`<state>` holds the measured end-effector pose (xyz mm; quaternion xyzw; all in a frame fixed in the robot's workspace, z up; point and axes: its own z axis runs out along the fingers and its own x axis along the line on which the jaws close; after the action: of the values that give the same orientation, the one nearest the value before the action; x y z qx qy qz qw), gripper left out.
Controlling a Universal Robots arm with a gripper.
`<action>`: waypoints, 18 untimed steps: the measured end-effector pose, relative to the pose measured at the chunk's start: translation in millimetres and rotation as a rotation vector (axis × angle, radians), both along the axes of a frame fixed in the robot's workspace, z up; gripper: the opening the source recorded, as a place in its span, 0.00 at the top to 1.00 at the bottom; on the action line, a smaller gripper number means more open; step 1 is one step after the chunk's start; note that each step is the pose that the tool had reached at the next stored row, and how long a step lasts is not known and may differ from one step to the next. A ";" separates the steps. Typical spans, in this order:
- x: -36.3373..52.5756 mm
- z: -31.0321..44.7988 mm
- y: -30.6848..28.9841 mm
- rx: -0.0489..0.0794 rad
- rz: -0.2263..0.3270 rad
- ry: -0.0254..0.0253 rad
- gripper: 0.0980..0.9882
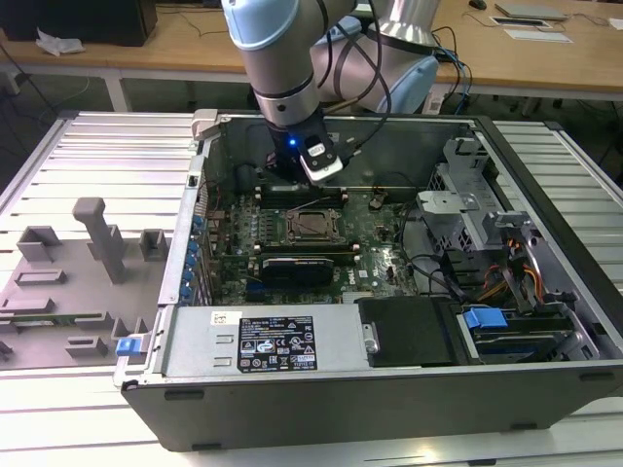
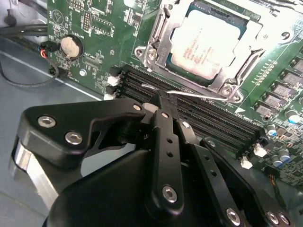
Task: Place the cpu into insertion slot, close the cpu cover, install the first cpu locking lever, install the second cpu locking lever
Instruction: 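Install the first cpu locking lever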
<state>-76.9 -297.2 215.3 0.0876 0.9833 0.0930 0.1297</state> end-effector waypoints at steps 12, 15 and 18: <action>-0.1 -8.3 0.0 -0.002 -0.029 -0.0021 0.99; -0.2 -8.5 0.0 -0.006 -0.030 -0.0164 0.99; -0.5 -8.9 0.1 -0.011 -0.035 -0.0470 0.99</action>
<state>-77.4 -297.1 206.4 0.1016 0.9788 0.0872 0.1548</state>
